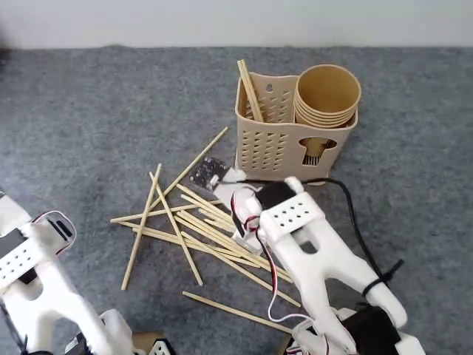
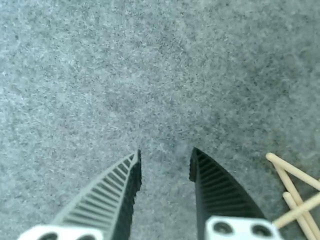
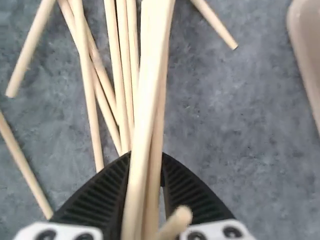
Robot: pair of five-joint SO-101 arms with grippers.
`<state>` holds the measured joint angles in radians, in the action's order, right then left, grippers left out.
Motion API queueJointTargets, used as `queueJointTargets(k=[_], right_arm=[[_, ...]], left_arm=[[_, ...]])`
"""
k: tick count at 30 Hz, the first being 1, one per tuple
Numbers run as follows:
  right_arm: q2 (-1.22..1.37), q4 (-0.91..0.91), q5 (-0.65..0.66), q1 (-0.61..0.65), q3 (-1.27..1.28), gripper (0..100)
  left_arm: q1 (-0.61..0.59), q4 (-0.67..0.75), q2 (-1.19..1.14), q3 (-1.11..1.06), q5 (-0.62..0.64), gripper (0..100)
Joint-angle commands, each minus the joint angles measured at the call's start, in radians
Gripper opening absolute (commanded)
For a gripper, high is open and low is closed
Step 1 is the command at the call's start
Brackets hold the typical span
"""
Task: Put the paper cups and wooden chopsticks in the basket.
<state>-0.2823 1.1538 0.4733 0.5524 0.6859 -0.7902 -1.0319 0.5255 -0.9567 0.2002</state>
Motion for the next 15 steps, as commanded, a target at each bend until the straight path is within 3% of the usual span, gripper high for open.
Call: queueJointTargets(k=[1,9,15], right_arm=[[-0.022,-0.122,0.011,0.010,0.043,1.1],[0.147,-0.128,0.003,0.028,-0.012,12.9],[0.265,-0.128,0.003,0.068,-0.146,12.9]], left_arm=[[0.006,0.017,0.006,0.005,0.008,16],[0.006,0.017,0.006,0.005,0.008,16],[0.006,0.017,0.006,0.005,0.008,16]])
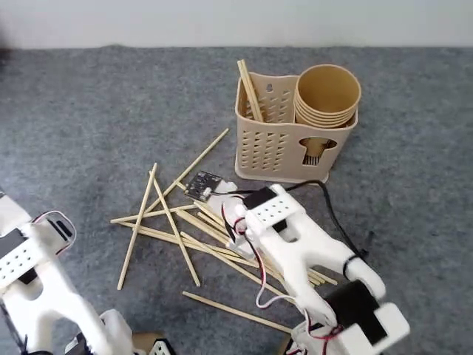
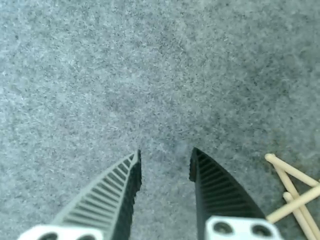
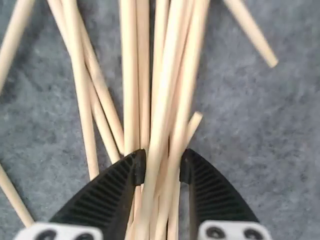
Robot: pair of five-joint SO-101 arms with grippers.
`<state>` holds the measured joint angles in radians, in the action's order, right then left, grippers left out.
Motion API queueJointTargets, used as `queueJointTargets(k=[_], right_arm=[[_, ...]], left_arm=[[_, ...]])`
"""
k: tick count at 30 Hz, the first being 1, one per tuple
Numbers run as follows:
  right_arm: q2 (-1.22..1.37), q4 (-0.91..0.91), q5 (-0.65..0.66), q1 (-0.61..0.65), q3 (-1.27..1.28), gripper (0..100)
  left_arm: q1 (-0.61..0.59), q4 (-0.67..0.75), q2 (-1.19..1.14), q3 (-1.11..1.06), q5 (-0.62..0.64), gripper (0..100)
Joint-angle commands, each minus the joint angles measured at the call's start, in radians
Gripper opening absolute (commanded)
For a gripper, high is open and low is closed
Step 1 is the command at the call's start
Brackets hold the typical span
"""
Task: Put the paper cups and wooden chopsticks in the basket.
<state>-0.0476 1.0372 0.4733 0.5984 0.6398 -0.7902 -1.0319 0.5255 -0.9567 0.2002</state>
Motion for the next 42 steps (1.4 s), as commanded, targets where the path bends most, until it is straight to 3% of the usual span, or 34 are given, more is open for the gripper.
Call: queueJointTargets(k=[1,8,12,24,30,42], right_arm=[[0.053,-0.012,0.003,0.025,-0.123,12.9],[0.243,-0.012,0.003,0.025,-0.282,12.1],[0.277,-0.010,0.006,0.024,-0.339,0.0],[-0.004,0.206,0.008,0.027,-0.344,0.8],[-0.094,0.223,0.008,0.024,-0.341,0.8],[0.131,0.154,0.005,0.024,-0.333,2.0]], left_arm=[[0.006,0.017,0.006,0.005,0.008,16],[0.006,0.017,0.006,0.005,0.008,16],[0.006,0.017,0.006,0.005,0.008,16],[0.006,0.018,0.006,0.005,0.008,16],[0.006,0.018,0.006,0.005,0.008,16],[0.006,0.018,0.006,0.005,0.008,16]])
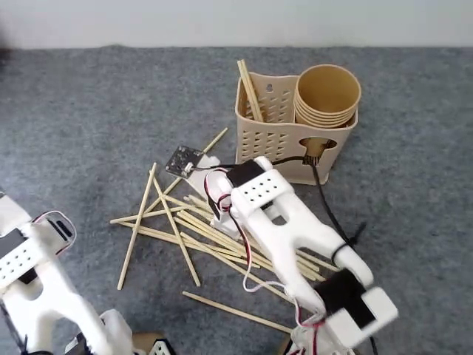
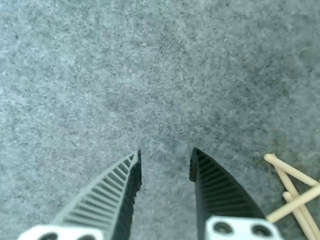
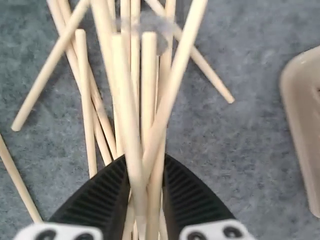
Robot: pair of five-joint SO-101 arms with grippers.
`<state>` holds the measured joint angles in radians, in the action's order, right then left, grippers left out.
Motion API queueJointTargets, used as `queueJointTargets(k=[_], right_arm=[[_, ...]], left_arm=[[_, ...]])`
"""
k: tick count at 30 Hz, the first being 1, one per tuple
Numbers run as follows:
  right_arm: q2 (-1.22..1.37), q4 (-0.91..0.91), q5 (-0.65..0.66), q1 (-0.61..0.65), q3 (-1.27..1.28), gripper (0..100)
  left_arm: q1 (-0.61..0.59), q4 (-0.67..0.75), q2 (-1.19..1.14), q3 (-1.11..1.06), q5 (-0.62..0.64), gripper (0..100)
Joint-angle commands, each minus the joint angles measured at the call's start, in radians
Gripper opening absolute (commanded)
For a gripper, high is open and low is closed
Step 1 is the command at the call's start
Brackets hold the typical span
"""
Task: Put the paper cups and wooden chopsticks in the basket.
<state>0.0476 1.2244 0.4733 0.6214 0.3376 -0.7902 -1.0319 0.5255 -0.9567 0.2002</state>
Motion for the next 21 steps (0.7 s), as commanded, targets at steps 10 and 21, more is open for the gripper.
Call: queueJointTargets(k=[10,21], right_arm=[[0.094,-0.035,0.003,0.012,-0.063,10.2],[0.093,-0.035,0.009,0.012,-0.068,1.1]], left_arm=[[0.006,0.018,0.006,0.005,0.006,16],[0.006,0.018,0.006,0.005,0.006,16]])
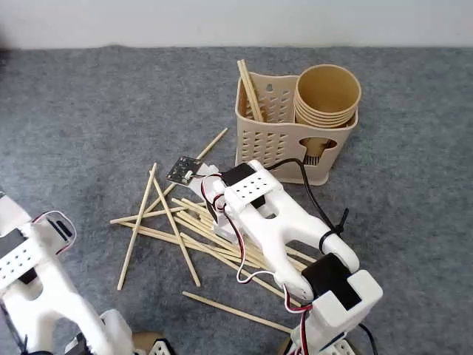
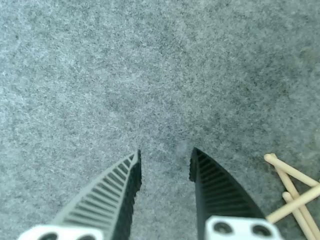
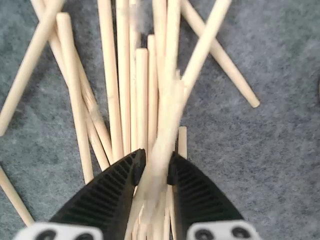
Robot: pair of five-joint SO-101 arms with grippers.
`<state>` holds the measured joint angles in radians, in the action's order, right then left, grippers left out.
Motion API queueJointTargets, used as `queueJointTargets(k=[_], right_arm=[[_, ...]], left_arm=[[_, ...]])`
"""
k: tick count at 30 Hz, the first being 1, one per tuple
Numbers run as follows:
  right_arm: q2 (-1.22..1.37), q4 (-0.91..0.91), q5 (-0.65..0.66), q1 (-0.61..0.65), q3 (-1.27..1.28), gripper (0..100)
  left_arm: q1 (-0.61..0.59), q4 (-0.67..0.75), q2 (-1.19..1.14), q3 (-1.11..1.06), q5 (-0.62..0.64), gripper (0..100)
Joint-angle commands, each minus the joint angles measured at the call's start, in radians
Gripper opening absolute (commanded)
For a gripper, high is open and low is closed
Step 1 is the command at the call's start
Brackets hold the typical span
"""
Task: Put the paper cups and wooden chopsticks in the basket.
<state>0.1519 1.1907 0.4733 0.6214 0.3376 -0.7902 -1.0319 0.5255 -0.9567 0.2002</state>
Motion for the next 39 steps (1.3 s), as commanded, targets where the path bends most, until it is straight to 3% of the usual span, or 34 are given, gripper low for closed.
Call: queueJointTargets(k=[1,9,14,22,39], right_arm=[[-0.013,0.008,0.009,0.012,-0.072,1.6],[-0.058,0.105,0.003,0.012,-0.101,2.0],[0.010,0.104,0.002,0.012,-0.101,10.8],[0.067,0.108,-0.058,0.012,-0.164,10.9],[0.074,0.096,-0.058,0.021,-0.164,11.4]], left_arm=[[0.006,0.018,0.006,0.005,0.006,16],[0.008,0.018,0.006,0.005,0.006,16],[0.008,0.018,0.006,0.005,0.006,16],[0.008,0.018,0.006,0.004,0.006,16],[0.008,0.018,0.006,0.004,0.006,16]])
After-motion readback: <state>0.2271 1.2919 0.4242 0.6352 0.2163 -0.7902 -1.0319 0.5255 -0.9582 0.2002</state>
